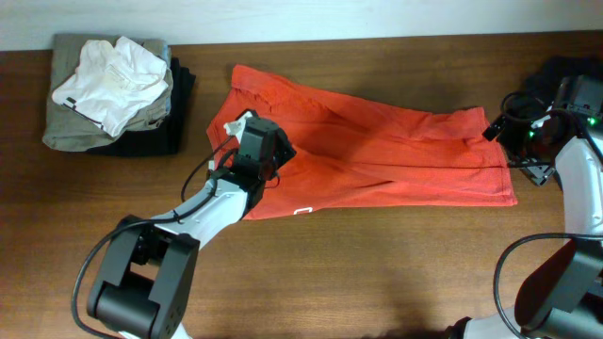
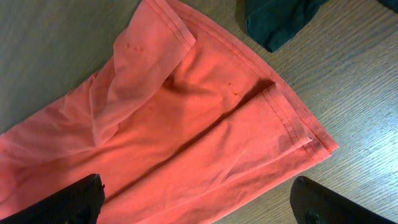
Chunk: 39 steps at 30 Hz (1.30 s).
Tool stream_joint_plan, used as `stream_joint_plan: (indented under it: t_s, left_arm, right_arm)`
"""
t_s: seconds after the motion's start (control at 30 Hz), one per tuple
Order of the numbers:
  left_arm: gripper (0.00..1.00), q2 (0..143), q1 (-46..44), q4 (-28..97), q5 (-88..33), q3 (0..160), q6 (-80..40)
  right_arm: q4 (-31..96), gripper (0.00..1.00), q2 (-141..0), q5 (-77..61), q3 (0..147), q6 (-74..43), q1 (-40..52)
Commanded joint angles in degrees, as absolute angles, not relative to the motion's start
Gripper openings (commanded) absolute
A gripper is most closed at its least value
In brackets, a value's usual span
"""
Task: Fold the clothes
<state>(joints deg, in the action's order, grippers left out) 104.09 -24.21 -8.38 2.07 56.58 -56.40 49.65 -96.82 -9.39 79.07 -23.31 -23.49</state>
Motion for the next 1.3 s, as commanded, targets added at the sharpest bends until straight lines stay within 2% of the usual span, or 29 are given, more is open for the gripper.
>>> stream_joint_plan:
  t_s: [0.0, 0.1, 0.33, 0.37, 0.4, 0.43, 0.47, 0.53, 0.7, 0.87, 1.1, 1.27]
  left_arm:
    - [0.01, 108.64, -24.38, -13.37, 4.4, 56.75, -55.64]
    - [0.01, 111.85, -24.32, -17.58, 4.43, 56.75, -55.48]
    - [0.02, 113.4, -23.38, -22.26, 9.04, 57.74, -41.52]
    - [0.09, 113.4, -23.05, -22.26, 9.02, 57.98, -40.38]
    - [0.33, 113.4, -22.72, -22.26, 8.82, 58.33, -38.5]
    - [0.64, 113.4, -22.44, -22.24, 8.45, 58.57, -36.53]
    - [0.87, 113.21, -22.17, -22.06, 6.74, 58.92, -34.11]
    - [0.99, 111.9, -21.34, -19.9, 0.56, 60.14, -29.82]
    - [0.99, 104.03, -19.94, -5.89, -1.76, 63.96, -25.28]
    - [0.99, 95.11, -20.08, 9.58, -1.74, 65.12, -19.62]
    - [0.99, 95.07, -20.08, 18.72, -1.76, 64.95, -19.64]
    - [0.99, 95.13, -20.08, 20.82, -1.76, 64.93, -19.64]
  right_arm:
    - [49.54, 0.99, -96.86, -9.72, 79.94, -22.72, -23.53]
    - [49.28, 0.99, -96.86, -9.67, 79.94, -22.7, -23.53]
    - [47.75, 0.99, -96.86, -9.72, 79.94, -22.68, -23.53]
    - [47.83, 0.99, -96.86, -9.72, 79.92, -22.2, -23.53]
    - [48.03, 0.99, -96.86, -9.74, 79.94, -21.39, -23.49]
    - [48.36, 0.99, -96.86, -9.69, 79.94, -21.39, -23.4]
    - [49.12, 0.99, -96.86, -9.69, 79.94, -21.41, -23.31]
    - [50.54, 0.99, -96.86, -9.67, 79.94, -21.43, -23.27]
    - [54.35, 0.99, -96.92, -4.1, 79.77, -24.32, -23.27]
    - [53.01, 0.99, -96.92, -1.19, 76.4, -24.51, -23.33]
    - [47.75, 1.0, -98.45, 0.3, 71.02, -27.9, -23.42]
    - [44.71, 0.94, -102.87, 0.82, 71.02, -22.22, -23.81]
